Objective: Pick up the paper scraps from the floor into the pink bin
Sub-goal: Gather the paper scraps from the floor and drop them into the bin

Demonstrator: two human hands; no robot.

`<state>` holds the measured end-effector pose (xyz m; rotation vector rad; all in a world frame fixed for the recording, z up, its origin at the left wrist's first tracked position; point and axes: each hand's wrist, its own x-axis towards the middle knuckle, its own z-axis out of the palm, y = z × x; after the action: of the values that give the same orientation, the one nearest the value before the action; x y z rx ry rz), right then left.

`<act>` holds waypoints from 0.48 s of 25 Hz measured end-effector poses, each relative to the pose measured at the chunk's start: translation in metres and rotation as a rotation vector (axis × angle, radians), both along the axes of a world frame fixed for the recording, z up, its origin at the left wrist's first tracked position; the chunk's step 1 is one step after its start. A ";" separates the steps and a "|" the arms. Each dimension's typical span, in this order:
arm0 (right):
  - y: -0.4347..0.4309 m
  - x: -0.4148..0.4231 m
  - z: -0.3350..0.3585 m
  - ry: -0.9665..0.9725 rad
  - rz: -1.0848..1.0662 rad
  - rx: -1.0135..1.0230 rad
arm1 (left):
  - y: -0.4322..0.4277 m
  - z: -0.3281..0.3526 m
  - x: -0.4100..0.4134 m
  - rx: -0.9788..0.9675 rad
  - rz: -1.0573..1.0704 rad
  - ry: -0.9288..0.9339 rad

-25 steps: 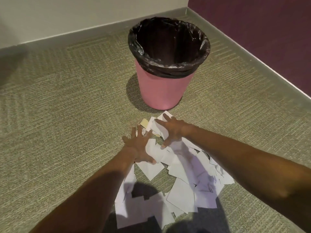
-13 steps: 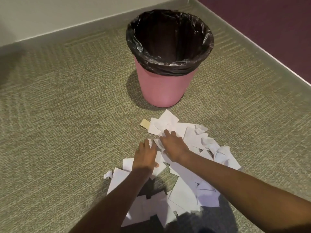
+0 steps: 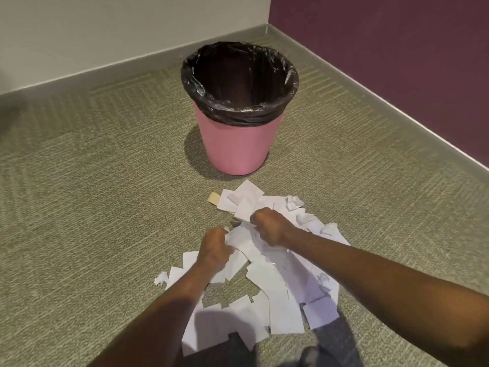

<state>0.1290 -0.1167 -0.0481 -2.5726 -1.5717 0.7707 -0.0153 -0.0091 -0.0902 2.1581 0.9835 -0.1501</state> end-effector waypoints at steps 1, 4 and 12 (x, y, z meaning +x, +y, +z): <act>0.000 0.001 0.006 0.012 -0.042 0.047 | 0.006 0.007 0.002 -0.028 0.030 0.001; 0.001 0.006 0.032 0.058 -0.155 0.181 | 0.022 0.038 0.007 -0.046 0.059 -0.035; 0.007 0.032 0.155 0.054 -0.352 0.516 | 0.074 0.169 0.025 -0.068 0.157 -0.244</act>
<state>0.1612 -0.1098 0.1074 -2.3146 -1.0714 0.3402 0.0100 0.0647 0.0786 1.9733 0.9846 0.1506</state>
